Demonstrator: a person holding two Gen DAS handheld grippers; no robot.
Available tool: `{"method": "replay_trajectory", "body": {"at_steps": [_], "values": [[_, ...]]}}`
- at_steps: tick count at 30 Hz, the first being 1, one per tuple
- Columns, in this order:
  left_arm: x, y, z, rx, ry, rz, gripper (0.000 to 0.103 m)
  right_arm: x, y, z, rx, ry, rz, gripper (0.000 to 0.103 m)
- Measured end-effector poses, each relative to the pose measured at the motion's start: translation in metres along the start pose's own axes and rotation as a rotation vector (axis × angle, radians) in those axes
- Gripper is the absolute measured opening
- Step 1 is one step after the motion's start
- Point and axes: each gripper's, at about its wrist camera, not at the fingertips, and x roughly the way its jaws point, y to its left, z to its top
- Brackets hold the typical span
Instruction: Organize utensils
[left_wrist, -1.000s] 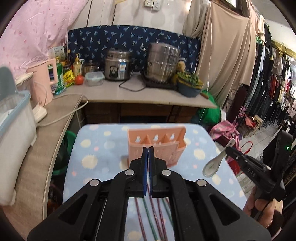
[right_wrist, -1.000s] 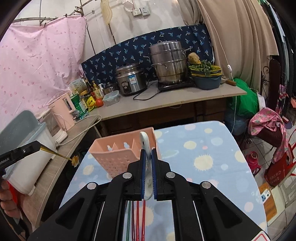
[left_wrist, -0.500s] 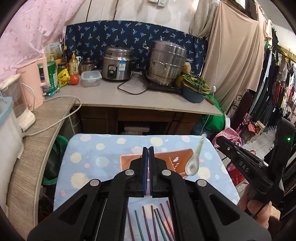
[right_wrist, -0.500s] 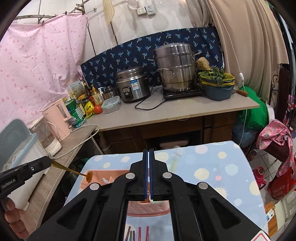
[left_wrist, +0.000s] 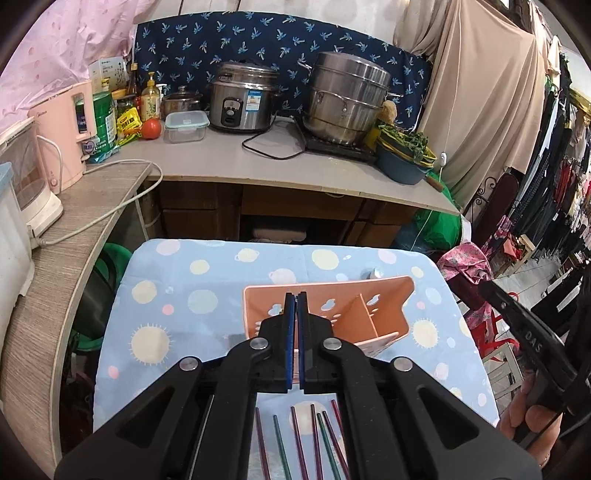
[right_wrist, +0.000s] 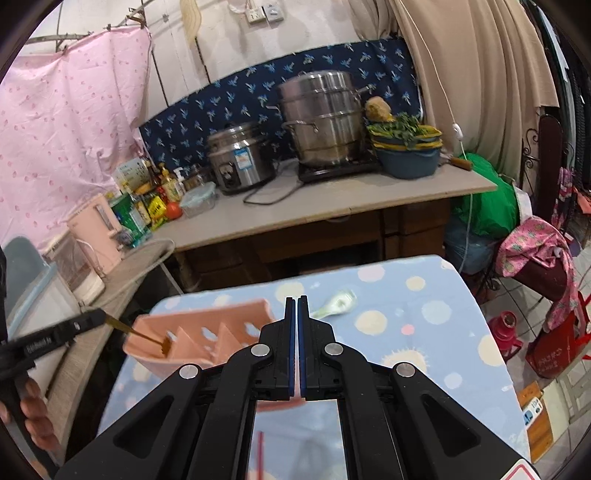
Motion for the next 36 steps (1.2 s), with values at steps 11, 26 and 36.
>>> {"method": "replay_trajectory", "body": {"at_steps": [11, 26, 36], "values": [[0.033, 0.003, -0.012, -0.023, 0.061, 0.014, 0.001, 0.034, -0.033, -0.036, 0.015, 0.098, -0.026, 0.002], [0.031, -0.003, -0.020, -0.037, 0.001, 0.081, 0.036, 0.117, -0.042, -0.014, 0.002, 0.165, 0.016, 0.026], [0.013, 0.001, -0.022, -0.077, -0.033, 0.095, 0.037, 0.213, -0.046, 0.003, 0.039, 0.264, 0.077, 0.027]]}}
